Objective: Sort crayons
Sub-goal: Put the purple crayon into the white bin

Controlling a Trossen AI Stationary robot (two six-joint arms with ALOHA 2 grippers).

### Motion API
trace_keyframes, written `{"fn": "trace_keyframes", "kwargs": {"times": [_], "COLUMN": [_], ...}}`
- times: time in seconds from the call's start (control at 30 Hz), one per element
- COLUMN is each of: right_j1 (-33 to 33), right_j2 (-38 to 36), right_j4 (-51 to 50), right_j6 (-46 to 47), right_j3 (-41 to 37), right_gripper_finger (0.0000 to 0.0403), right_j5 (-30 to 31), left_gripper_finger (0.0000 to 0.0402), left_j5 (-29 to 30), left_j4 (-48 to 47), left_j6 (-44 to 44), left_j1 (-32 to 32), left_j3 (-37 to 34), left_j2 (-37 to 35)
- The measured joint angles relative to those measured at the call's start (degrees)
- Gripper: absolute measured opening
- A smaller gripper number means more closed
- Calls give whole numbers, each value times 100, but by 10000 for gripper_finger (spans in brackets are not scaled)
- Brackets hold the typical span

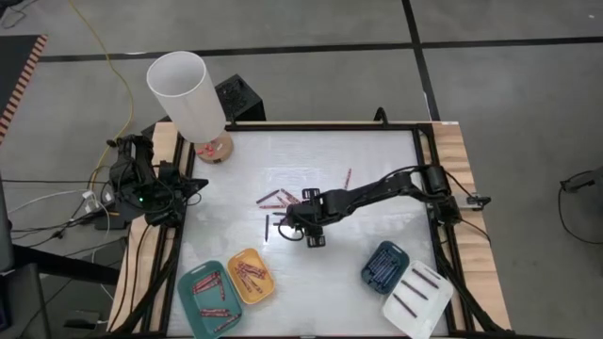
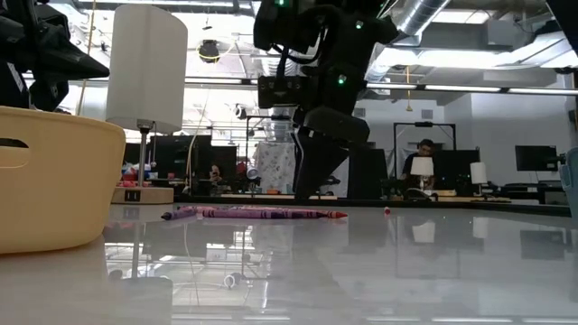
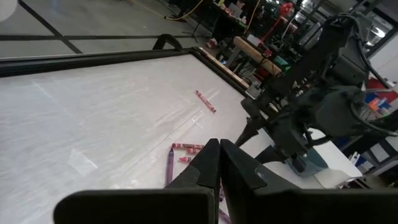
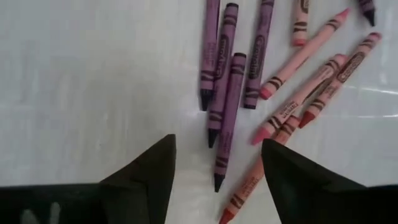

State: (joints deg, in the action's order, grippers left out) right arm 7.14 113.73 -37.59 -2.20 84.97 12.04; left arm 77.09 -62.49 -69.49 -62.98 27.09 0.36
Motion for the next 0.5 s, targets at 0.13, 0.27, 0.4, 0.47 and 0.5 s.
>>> {"fn": "trace_keyframes", "kwargs": {"times": [0.13,0.27,0.4,0.47,0.5], "right_j1": [-112,-170,-230,-256,-272], "right_j2": [-2,0,-2,-17,-20], "right_j4": [134,110,325,465,486], "right_j6": [5,20,61,77,76], "right_j3": [-78,-277,-487,-591,-615], "right_gripper_finger": [222,213,212,212,211], "right_j5": [-317,-342,-601,-642,-677], "left_gripper_finger": [0,0,0,0,0], "left_j5": [1,1,-1,1,-1], "left_j4": [0,0,1,0,-1], "left_j6": [0,0,2,2,2], "left_j1": [0,1,0,2,0], "left_j3": [0,0,0,0,0], "left_j2": [-1,-1,-2,-2,0]}}
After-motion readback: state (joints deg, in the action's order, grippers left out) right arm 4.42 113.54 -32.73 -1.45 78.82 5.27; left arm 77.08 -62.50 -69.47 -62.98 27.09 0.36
